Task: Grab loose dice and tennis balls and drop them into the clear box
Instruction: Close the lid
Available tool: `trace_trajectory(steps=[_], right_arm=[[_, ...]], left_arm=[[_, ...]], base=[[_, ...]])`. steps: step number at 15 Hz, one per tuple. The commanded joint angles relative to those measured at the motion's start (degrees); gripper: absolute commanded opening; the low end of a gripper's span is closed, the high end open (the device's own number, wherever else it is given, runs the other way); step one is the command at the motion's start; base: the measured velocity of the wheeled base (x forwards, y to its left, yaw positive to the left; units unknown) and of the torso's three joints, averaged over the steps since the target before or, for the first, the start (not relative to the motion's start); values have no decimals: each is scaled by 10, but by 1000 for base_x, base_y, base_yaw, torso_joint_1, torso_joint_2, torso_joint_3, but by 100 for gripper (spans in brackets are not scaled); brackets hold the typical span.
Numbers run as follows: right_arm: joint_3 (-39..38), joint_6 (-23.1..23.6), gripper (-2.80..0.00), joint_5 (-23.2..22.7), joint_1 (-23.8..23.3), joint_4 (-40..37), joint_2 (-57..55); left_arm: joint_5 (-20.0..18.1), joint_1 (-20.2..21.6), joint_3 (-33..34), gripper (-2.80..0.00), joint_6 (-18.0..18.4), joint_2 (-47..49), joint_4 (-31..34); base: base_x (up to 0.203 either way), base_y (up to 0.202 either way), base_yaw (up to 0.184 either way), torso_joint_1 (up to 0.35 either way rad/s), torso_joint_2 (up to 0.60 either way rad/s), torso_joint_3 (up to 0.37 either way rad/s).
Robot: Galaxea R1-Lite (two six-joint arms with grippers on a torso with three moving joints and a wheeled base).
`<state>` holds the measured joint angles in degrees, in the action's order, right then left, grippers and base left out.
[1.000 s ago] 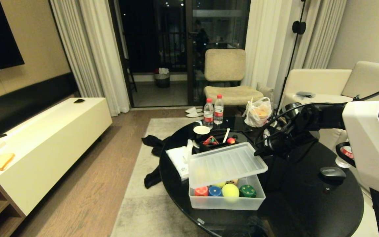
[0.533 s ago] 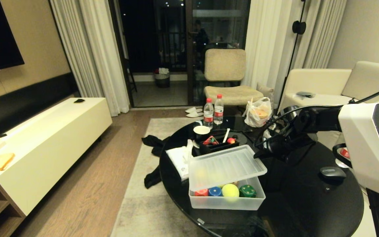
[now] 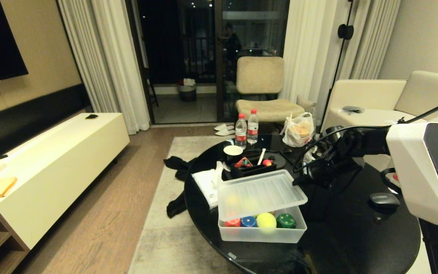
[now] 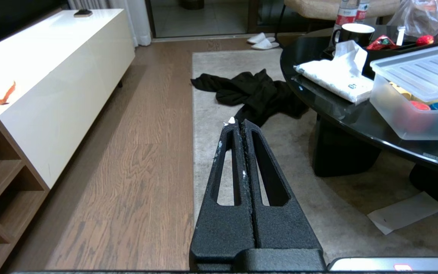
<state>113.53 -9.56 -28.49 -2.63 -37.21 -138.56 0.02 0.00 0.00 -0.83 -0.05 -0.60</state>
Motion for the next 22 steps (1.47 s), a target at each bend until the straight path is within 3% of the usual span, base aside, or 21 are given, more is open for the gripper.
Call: trace_trajectory(steps=[1, 22], right_arm=[[-1, 0, -280, -2, 0, -2, -3], [-82, -5, -280, -1, -14, -3, 49]], left_arm=[[0, 0, 2, -280, -1, 0, 0], [0, 0, 2, -280, 0, 0, 0]], base=[[0, 0, 0, 0, 0, 0], [0, 0, 0, 0, 0, 0]])
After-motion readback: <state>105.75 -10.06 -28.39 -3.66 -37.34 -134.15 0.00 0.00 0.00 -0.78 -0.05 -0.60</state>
